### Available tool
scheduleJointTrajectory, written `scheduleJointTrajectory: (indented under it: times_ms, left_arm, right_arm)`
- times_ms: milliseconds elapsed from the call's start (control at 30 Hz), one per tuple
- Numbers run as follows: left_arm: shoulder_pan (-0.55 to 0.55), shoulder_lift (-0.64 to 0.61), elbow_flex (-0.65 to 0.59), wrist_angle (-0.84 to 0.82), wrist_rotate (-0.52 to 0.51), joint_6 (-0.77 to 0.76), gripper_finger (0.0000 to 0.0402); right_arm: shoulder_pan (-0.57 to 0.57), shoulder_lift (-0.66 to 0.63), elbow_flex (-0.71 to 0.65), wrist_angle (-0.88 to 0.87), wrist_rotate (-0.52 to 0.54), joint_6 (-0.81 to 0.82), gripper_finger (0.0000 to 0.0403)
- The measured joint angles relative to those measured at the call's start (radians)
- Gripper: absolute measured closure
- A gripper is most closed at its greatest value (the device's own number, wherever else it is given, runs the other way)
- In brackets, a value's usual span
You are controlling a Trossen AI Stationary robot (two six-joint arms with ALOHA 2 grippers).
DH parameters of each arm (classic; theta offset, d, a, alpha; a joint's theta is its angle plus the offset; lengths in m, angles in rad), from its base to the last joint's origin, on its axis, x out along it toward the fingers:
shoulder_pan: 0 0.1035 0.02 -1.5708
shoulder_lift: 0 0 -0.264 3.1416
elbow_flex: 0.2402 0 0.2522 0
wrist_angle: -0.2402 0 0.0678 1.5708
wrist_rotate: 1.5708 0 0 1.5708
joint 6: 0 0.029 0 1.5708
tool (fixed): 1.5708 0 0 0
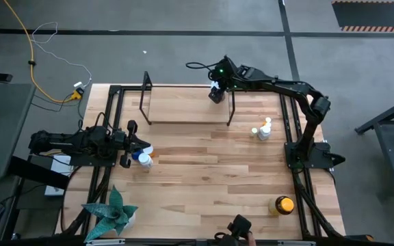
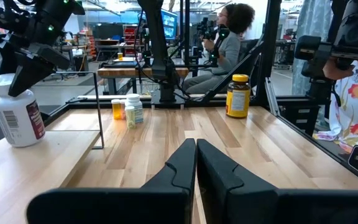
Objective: Pick and place medicine bottles onto shelf by color
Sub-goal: Put the large white pill bottle on the shelf
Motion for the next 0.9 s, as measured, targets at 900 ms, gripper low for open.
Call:
scheduleJointTrajectory:
  times_ms: [900]
  left_arm:
    - [0.000,0.000,0.000,0.000,0.000,0.000,0.0396]
  right_arm:
    - [0.000,0.000,0.000,0.001,0.005,0.043,0.0155]
